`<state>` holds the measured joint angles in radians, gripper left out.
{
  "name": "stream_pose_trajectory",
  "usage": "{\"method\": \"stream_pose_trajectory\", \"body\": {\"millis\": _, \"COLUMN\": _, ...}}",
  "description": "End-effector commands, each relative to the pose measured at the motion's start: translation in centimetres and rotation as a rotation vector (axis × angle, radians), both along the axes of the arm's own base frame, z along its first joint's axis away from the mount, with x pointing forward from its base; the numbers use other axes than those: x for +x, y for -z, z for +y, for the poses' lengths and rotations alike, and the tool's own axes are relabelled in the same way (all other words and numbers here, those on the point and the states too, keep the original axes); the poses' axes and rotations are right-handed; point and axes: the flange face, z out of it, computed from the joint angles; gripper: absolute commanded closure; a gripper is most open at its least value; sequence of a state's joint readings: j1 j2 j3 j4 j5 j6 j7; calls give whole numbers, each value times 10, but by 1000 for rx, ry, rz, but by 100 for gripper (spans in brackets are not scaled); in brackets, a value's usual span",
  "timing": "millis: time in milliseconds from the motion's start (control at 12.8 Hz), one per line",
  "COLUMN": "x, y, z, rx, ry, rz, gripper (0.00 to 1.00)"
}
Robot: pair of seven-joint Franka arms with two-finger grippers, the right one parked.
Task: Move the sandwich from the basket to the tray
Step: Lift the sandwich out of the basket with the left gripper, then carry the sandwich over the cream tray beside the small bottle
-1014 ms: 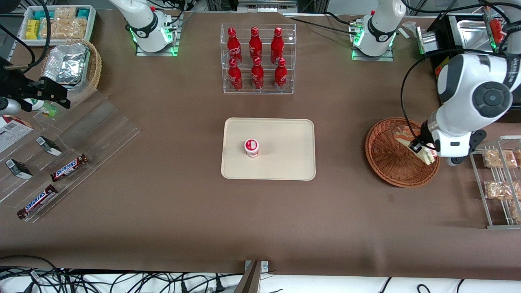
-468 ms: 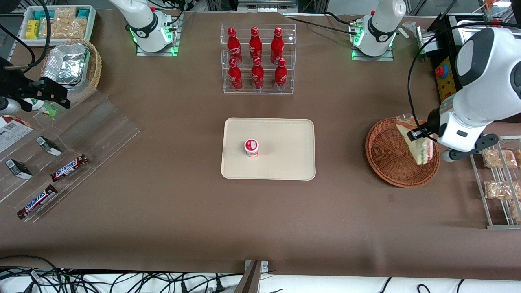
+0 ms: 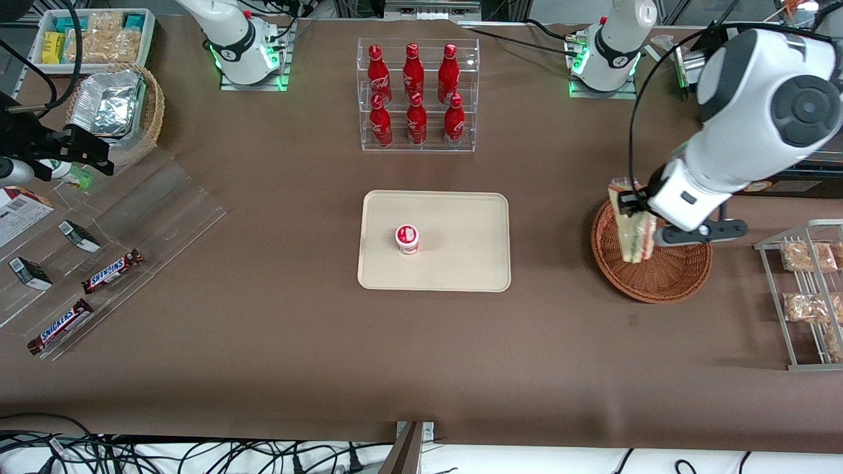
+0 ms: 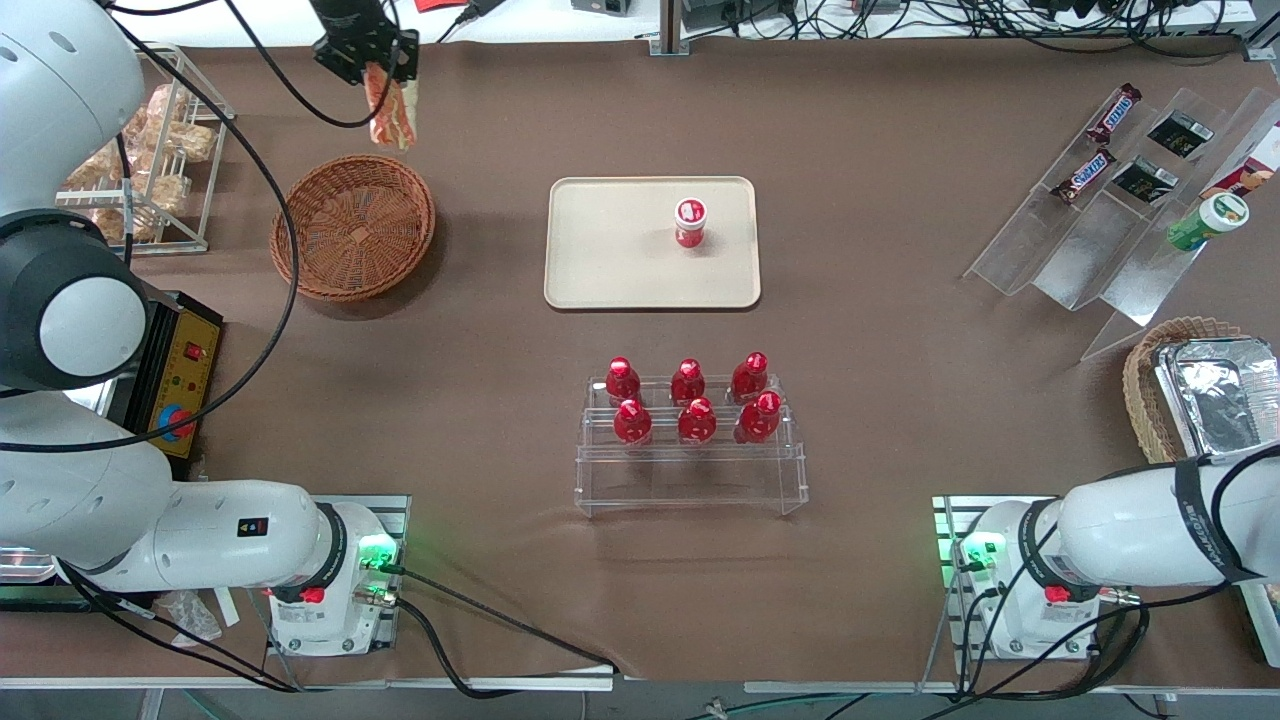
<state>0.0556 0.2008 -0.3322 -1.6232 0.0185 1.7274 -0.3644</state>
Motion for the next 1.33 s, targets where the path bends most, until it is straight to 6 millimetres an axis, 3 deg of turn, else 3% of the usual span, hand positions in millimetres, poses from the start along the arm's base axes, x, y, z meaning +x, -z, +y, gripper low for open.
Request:
{"method": "stream_pose_trajectory", "body": {"millis": 0, "x": -7, "y": -4, "z": -49, "rx": -52, "ry": 109, "rz": -18, "gripper": 100}}
{"method": "stream_pose_trajectory", "body": {"millis": 312, "x": -17, "y": 30, "z": -117, "rx": -96, "ry": 142, "rz": -29, "gripper": 100}}
{"method": "stream_pose_trajectory", "body": {"millis": 624, "x": -44, "y": 94, "z": -179, "rx": -58, "ry": 112, "rz": -70, "gripper": 100}}
{"method": "stream_pose_trajectory", "body": {"millis": 1092, "x": -74, "y": 187, "z": -232, "rx": -6, "ry": 122, "rz": -104, "gripper": 100}}
{"method": "stream_pose_trajectory", "body": {"millis": 1248, "x": -77, "y": 211, "z": -236, "rx": 34, "ry": 128, "rz": -109, "gripper": 100}}
